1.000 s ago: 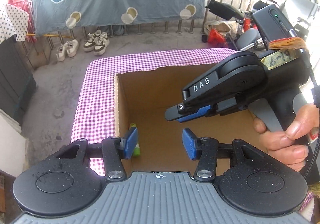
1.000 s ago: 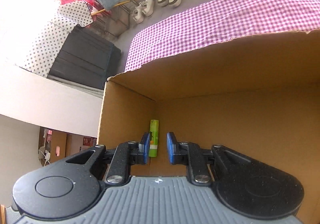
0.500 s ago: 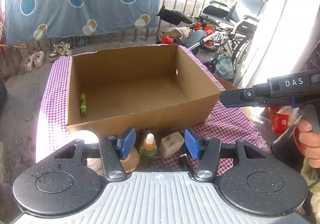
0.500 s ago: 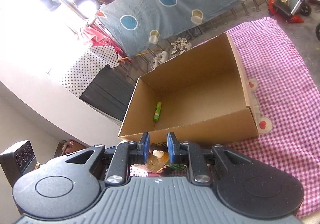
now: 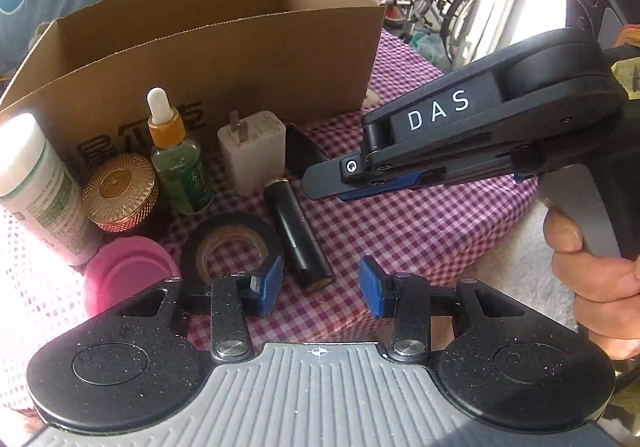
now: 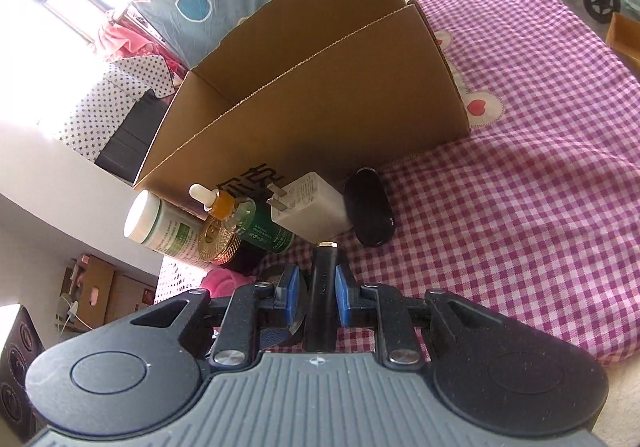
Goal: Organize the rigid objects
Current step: 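Lower the right gripper onto the black lipstick tube and close it, then carry the lipstick tube into the box and open the right gripper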
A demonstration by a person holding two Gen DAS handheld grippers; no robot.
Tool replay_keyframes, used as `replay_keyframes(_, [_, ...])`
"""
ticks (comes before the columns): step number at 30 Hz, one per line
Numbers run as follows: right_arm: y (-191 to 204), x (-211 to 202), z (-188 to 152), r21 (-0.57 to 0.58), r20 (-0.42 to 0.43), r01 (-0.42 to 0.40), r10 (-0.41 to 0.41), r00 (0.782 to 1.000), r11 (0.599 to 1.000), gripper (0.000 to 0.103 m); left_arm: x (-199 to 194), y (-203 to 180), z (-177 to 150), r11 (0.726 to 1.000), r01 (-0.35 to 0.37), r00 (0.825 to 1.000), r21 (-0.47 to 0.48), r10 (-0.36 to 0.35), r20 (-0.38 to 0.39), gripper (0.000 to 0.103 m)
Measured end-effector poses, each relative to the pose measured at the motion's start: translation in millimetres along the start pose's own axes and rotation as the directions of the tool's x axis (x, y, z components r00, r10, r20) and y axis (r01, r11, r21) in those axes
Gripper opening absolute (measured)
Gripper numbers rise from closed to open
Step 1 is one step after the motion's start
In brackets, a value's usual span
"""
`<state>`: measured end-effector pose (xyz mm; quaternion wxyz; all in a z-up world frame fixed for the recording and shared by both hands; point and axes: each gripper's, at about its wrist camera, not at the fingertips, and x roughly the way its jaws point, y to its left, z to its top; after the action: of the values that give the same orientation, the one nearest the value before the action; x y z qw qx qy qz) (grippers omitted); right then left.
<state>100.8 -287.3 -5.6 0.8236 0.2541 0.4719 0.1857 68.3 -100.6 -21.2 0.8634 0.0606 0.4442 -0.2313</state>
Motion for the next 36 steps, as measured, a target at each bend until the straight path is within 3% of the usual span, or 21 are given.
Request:
replay_keyframes(6, [16.2, 30.3, 6.1, -0.096, -0.055, 0.069, -0.075, 0.996, 0.993, 0.021, 6.0, -0.7, -3.7, 1.000, -0.004, 1.000, 0.004, 0.004, 0.013, 0.034])
replay_keyframes(13, [22.4, 34.0, 5.8, -0.155, -0.071, 0.070, -0.081, 0.994, 0.985, 0.021, 10.8, 4.1, 3.5, 1.000, 0.019, 1.000, 0.011, -0.020, 0.020, 0.034])
replay_keyframes(23, [1.1, 20.0, 7.8, -0.072, -0.071, 0.078, -0.083, 0.994, 0.994, 0.022, 31.8, -7.9, 12.6, 0.998, 0.057, 0.998, 0.038, -0.055, -0.040, 0.036])
replay_keyframes(31, [3.9, 26.8, 10.9, -0.111, -0.079, 0.102, -0.111, 0.991, 0.989, 0.025, 38.0, -15.2, 20.2, 0.997, 0.031, 0.999, 0.072, -0.030, -0.011, 0.037])
replay_keyframes(36, [1.1, 30.3, 14.2, -0.116, -0.071, 0.074, -0.083, 0.994, 0.990, 0.025, 36.7, -10.3, 20.4, 0.998, 0.043, 0.999, 0.052, -0.044, 0.002, 0.037])
